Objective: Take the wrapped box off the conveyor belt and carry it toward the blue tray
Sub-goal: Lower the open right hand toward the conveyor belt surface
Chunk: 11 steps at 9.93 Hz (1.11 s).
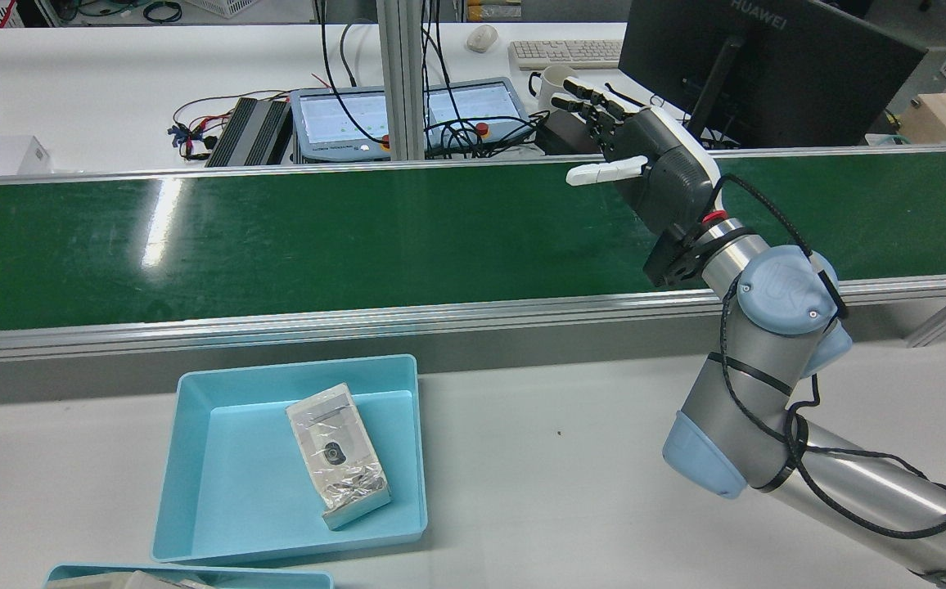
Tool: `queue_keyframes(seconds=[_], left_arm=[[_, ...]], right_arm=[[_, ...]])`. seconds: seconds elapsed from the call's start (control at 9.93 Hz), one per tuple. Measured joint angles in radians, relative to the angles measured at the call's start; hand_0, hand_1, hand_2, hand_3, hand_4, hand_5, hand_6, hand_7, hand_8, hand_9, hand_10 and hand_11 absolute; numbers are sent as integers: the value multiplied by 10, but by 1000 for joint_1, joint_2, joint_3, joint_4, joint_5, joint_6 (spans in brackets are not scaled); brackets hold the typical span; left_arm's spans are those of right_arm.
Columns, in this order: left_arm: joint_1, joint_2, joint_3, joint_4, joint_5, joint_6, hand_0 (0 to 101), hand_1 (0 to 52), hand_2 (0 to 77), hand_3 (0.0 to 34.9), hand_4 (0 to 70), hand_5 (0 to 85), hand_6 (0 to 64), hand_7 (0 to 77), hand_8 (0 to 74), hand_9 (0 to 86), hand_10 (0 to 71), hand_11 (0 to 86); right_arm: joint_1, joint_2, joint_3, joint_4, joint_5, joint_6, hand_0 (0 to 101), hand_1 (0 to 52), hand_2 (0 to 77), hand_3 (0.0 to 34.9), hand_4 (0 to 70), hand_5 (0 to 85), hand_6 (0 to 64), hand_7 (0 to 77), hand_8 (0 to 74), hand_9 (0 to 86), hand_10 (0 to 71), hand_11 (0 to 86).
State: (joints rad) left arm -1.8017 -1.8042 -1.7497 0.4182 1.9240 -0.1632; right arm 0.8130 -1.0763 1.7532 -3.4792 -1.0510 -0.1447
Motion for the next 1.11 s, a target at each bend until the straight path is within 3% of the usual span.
queue_keyframes(seconds=[0.5, 0.71, 1.01, 1.11], left_arm=[[0, 0, 0, 0, 0, 0, 0, 0, 11, 0, 0, 11, 5, 5, 5, 5, 0, 5], [0, 0, 0, 0, 0, 0, 0, 0, 5, 0, 0, 11, 5, 5, 5, 5, 5, 5], [0, 0, 0, 0, 0, 0, 0, 0, 5, 0, 0, 11, 5, 5, 5, 5, 0, 5], [0, 0, 0, 0, 0, 0, 0, 0, 11, 0, 0, 11, 5, 5, 5, 5, 5, 5]], right_arm=[[9, 4, 2, 17, -1, 0, 470, 120, 76, 1, 153, 136, 114, 240, 76, 87, 0, 11], [19, 6, 5, 11, -5, -3, 481, 185, 114, 3, 153, 125, 104, 207, 49, 44, 0, 11], [30, 9, 5, -8, -8, -4, 517, 185, 114, 2, 164, 158, 109, 245, 38, 38, 0, 11], [33, 16, 6, -29, -9, 0, 514, 153, 65, 1, 175, 180, 104, 267, 0, 38, 0, 11]])
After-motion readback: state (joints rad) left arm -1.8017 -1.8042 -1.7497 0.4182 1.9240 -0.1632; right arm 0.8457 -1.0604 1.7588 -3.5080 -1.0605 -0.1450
